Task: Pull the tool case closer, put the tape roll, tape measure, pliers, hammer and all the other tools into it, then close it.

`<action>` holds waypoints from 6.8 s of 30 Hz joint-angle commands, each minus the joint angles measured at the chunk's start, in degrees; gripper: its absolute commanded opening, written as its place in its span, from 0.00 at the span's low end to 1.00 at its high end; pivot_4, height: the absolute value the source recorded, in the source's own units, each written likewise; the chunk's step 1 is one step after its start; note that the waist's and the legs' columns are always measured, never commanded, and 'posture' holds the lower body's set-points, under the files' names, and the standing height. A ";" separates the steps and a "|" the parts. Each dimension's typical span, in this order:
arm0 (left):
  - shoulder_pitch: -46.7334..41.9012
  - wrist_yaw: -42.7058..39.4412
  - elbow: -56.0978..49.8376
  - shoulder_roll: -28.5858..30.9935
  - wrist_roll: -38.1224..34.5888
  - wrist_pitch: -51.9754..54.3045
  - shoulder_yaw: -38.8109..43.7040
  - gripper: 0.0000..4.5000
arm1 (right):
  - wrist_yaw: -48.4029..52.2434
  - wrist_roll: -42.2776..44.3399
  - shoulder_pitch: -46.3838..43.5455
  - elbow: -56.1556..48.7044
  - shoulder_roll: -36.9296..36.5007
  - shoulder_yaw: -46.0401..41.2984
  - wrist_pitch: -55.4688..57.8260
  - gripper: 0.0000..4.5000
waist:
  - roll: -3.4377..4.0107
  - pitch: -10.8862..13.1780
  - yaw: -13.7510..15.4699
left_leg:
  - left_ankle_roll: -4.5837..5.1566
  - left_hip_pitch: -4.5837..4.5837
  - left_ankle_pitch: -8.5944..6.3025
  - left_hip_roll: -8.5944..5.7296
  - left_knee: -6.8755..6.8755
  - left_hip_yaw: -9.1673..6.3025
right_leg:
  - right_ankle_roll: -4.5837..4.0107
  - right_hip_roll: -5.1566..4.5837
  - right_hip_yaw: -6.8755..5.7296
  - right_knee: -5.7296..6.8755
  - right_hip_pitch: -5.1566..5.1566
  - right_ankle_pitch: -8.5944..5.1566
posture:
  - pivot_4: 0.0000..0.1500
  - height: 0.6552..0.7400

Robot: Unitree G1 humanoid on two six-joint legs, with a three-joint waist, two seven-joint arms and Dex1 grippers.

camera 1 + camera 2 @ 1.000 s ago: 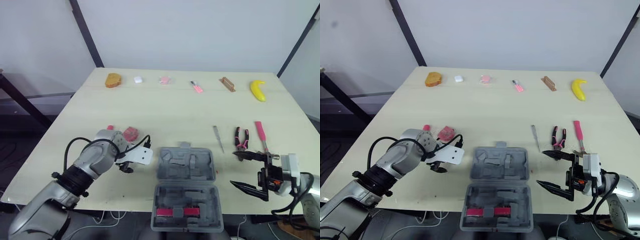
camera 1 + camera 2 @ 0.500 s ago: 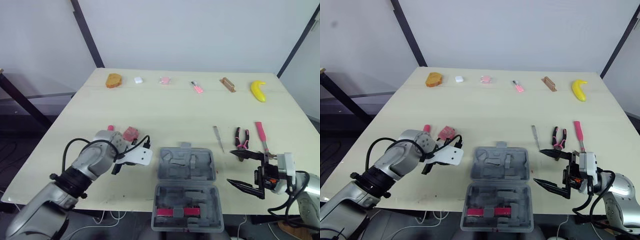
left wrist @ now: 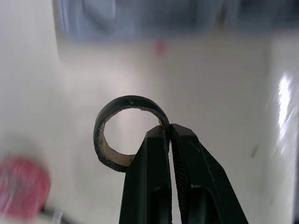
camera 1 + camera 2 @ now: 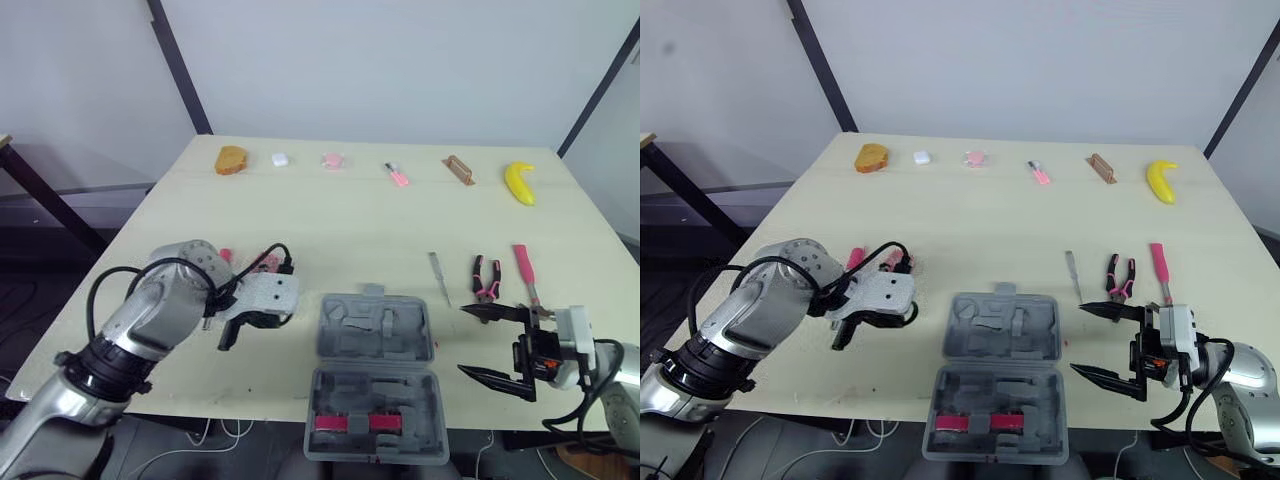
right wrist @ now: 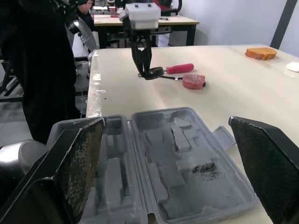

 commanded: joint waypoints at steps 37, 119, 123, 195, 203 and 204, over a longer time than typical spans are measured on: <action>-18.31 2.65 35.45 -17.14 -10.90 -3.36 -9.75 0.01 | 0.28 3.86 -0.93 -1.56 -4.35 -3.37 4.63 1.00 | 0.00 0.06 -0.05 | 0.00 -0.04 0.00 -0.06 0.17 -0.05 | 0.00 0.07 -0.02 0.16 -0.01 -0.01 | 1.00 1.00; -19.99 -0.21 42.12 -20.67 -11.54 -5.98 -5.59 0.99 | -1.19 2.38 1.18 -0.46 -3.02 -2.95 1.65 1.00 | -0.01 0.08 -0.05 | 0.00 -0.07 0.00 -0.06 0.17 -0.06 | 0.00 0.08 -0.05 0.16 -0.01 -0.01 | 1.00 1.00; -18.66 -0.12 38.30 -19.87 -15.84 -4.25 -1.86 0.99 | -1.30 2.20 1.48 -0.41 -2.59 -2.74 1.31 1.00 | -0.01 0.08 -0.06 | 0.00 -0.07 0.00 -0.06 0.17 -0.10 | 0.00 0.08 -0.05 0.16 -0.01 -0.01 | 1.00 1.00; -10.98 17.85 84.32 -31.52 -7.64 -65.36 8.44 0.39 | -9.37 -3.51 4.40 -0.91 5.38 1.03 -6.50 1.00 | 0.07 0.01 -0.02 | 0.00 0.04 0.00 -0.08 0.18 0.00 | 0.00 0.06 -0.11 0.26 0.05 0.00 | 1.00 1.00; -10.41 17.88 83.56 -32.62 -10.26 -65.75 10.32 0.39 | -9.31 -3.18 3.90 -0.52 5.07 1.19 -6.55 1.00 | 0.09 -0.02 -0.02 | 0.00 0.08 0.00 -0.08 0.18 0.01 | 0.00 0.07 -0.12 0.26 0.10 0.00 | 1.00 1.00; -10.67 16.94 82.41 -32.59 -11.47 -65.61 11.05 0.39 | -9.53 -2.87 3.82 -0.52 5.13 0.92 -6.36 1.00 | 0.09 -0.02 -0.02 | 0.00 0.08 0.00 -0.08 0.18 0.01 | 0.00 0.07 -0.12 0.26 0.10 0.00 | 1.00 1.00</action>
